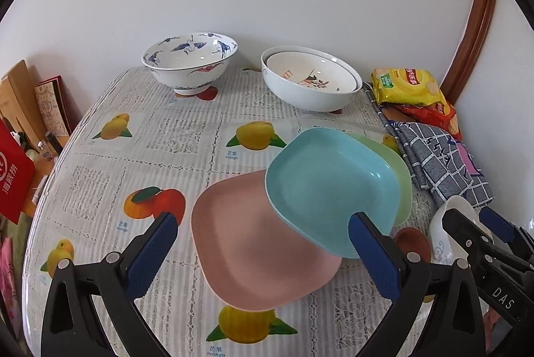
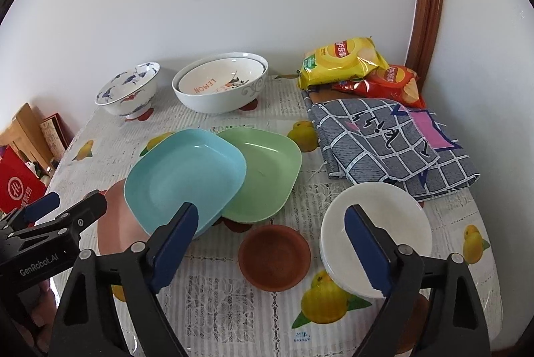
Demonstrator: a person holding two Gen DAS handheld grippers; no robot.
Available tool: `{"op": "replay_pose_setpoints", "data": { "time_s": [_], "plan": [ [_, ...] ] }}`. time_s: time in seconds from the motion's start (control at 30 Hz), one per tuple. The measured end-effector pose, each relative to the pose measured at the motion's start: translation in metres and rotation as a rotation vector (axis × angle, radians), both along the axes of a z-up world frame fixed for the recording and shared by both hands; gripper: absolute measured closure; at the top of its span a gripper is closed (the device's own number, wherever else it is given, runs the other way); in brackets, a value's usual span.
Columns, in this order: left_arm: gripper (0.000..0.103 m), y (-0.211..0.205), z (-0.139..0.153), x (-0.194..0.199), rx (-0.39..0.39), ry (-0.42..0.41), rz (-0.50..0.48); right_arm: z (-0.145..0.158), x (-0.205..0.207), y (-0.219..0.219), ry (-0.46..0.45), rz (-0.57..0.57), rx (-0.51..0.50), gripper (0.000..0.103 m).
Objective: Organize plates and bowls
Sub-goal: 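Move both grippers to the light-blue plate rim and close on it, then lift the light-blue plate with both grippers and lower it onto the pink plate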
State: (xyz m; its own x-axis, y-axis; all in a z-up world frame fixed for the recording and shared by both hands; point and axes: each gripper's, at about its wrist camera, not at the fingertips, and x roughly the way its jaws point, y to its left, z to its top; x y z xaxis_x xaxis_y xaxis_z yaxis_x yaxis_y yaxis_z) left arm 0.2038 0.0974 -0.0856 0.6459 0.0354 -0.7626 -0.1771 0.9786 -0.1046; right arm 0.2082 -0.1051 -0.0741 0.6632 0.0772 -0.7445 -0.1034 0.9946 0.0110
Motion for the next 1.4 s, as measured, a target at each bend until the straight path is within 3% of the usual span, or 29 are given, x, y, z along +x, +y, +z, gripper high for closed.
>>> {"op": "replay_pose_setpoints", "data": {
  "time_s": [0.33, 0.4, 0.47, 0.63, 0.8, 0.9, 1.1, 1.23, 1.4],
  "plan": [
    [0.015, 0.011, -0.029, 0.03, -0.072, 0.037, 0.014, -0.03, 0.042, 0.007, 0.04, 0.039, 0.015, 0.042],
    [0.018, 0.012, -0.035, 0.036, -0.084, 0.046, 0.016, -0.034, 0.053, 0.008, 0.039, 0.048, 0.011, 0.043],
    [0.029, 0.013, -0.039, 0.042, -0.098, 0.053, 0.011, -0.038, 0.062, 0.009, 0.036, 0.048, 0.007, 0.043],
    [0.033, 0.012, -0.045, 0.051, -0.125, 0.059, -0.008, -0.045, 0.082, 0.016, 0.035, 0.084, -0.009, 0.046],
    [0.047, 0.007, -0.053, 0.062, -0.121, 0.081, -0.028, -0.055, 0.096, 0.025, 0.048, 0.121, -0.019, 0.047],
    [0.051, 0.008, -0.057, 0.065, -0.137, 0.085, -0.026, -0.062, 0.101, 0.03, 0.063, 0.137, -0.022, 0.057],
    [0.083, 0.007, -0.062, 0.068, -0.155, 0.093, -0.022, -0.071, 0.1, 0.036, 0.102, 0.174, 0.004, 0.091],
    [0.09, 0.003, -0.06, 0.066, -0.133, 0.087, -0.027, -0.071, 0.095, 0.034, 0.101, 0.159, 0.02, 0.093],
    [0.091, 0.004, -0.049, 0.056, -0.155, 0.079, -0.033, -0.062, 0.084, 0.025, 0.113, 0.131, 0.061, 0.095]
  ]
}}
